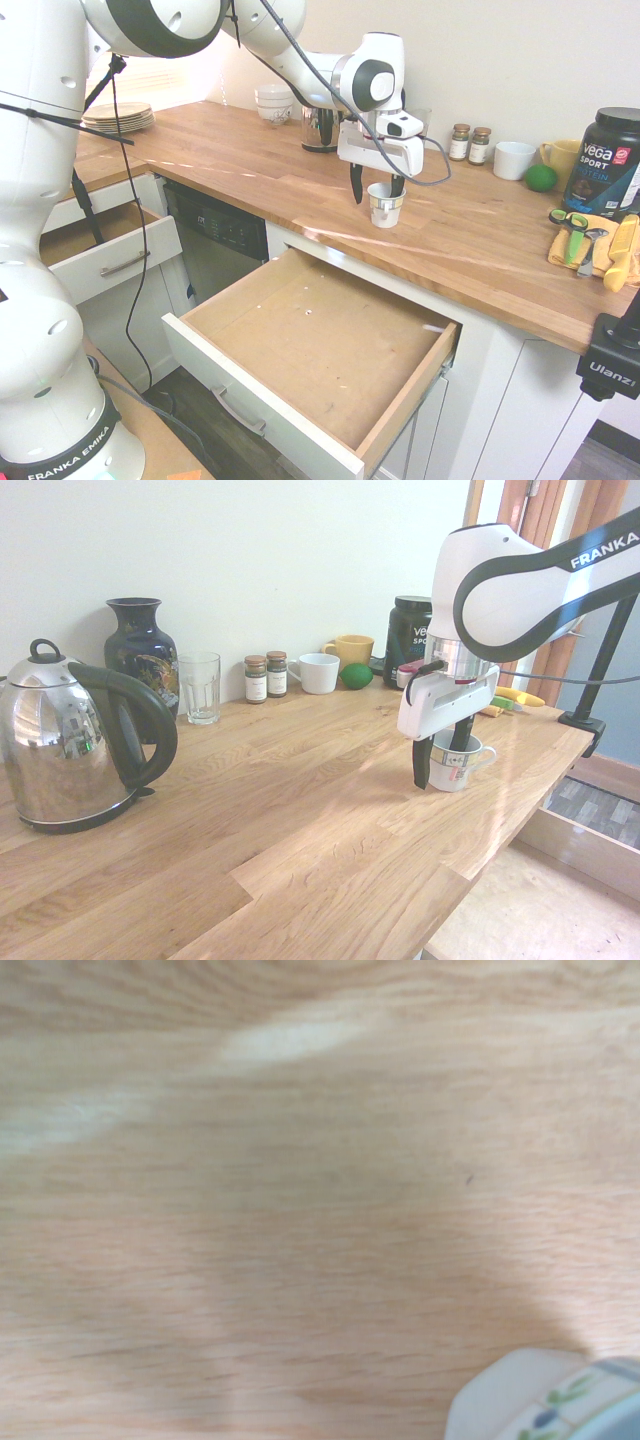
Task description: Put mug in the drawer
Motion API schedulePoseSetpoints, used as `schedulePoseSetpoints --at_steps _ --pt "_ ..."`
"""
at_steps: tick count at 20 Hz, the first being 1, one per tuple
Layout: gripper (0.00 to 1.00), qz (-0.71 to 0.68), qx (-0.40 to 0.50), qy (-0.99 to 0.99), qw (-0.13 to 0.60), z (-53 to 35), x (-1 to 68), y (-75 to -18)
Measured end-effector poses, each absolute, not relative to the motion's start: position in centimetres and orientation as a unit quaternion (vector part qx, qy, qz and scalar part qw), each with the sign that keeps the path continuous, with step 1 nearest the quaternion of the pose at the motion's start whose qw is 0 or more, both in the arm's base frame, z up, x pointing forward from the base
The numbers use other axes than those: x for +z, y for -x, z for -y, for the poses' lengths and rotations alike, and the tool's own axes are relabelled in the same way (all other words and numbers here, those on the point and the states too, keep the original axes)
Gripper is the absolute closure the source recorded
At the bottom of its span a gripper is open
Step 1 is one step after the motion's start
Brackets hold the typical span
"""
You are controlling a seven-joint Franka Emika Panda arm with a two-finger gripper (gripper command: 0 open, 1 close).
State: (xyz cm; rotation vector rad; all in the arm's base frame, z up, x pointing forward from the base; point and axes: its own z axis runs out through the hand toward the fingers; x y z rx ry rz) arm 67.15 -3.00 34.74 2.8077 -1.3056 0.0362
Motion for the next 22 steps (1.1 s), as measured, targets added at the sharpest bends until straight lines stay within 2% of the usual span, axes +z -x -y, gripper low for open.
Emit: schedulePoseSetpoints --at_steps 1,22 --pt "1.0 0.422 0.011 -0.906 0.023 2.98 34.5 -67.18" --pt "1.0 0.422 0.014 -0.906 0.018 3.33 33.93 -67.38"
